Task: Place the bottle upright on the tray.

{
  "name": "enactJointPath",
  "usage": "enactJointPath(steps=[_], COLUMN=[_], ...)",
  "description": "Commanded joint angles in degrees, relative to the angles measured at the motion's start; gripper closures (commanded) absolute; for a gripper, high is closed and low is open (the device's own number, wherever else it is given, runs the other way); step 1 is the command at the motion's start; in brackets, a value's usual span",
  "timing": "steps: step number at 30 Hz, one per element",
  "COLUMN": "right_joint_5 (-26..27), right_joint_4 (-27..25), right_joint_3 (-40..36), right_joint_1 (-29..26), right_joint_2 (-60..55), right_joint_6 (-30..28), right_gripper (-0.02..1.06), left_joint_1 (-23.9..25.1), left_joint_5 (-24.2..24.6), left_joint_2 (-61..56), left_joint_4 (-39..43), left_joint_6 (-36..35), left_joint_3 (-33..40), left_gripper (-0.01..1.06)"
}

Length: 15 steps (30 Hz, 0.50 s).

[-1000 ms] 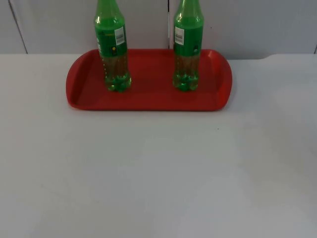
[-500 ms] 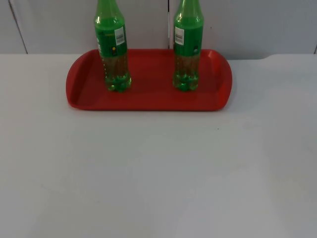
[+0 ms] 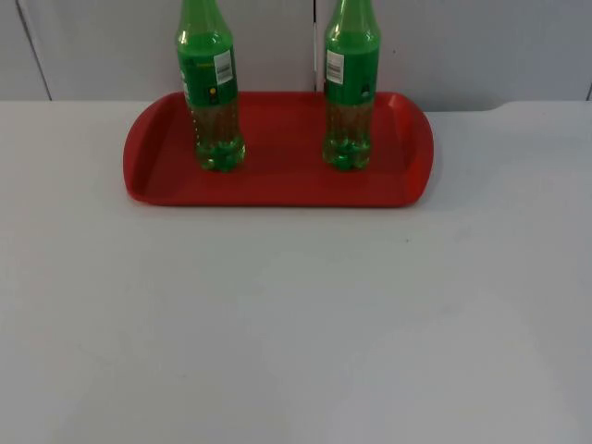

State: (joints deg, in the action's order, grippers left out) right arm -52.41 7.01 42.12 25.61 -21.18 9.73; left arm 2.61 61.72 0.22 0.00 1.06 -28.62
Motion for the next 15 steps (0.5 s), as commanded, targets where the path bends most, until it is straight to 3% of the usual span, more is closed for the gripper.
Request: enactJointPath(steps=[1,8,15], right_joint_5=[-1.8,-5.7,-6.2], right_joint_4=[-0.2,-5.4,-7.0], right_joint_3=[-0.3,-0.3,-3.5], right_joint_1=[0.4,0.4,0.4], right_joint_2=[3.3,10.6,17.4], right_joint_6=[-1.0,-9.7,-10.8], right_gripper=[-0.01,-0.01,-0.01], left_joint_1=[0.2,0.2,0.2], left_joint_5=[0.0,0.0,0.0], left_joint_2=[-0.2,-0.2,-0.2], left_joint_4=[-0.3,-0.3,-0.3], left_joint_6=[0.2,0.2,0.2], left_joint_3=[0.3,0.3,0.3], left_gripper=[0.0,0.0,0.0])
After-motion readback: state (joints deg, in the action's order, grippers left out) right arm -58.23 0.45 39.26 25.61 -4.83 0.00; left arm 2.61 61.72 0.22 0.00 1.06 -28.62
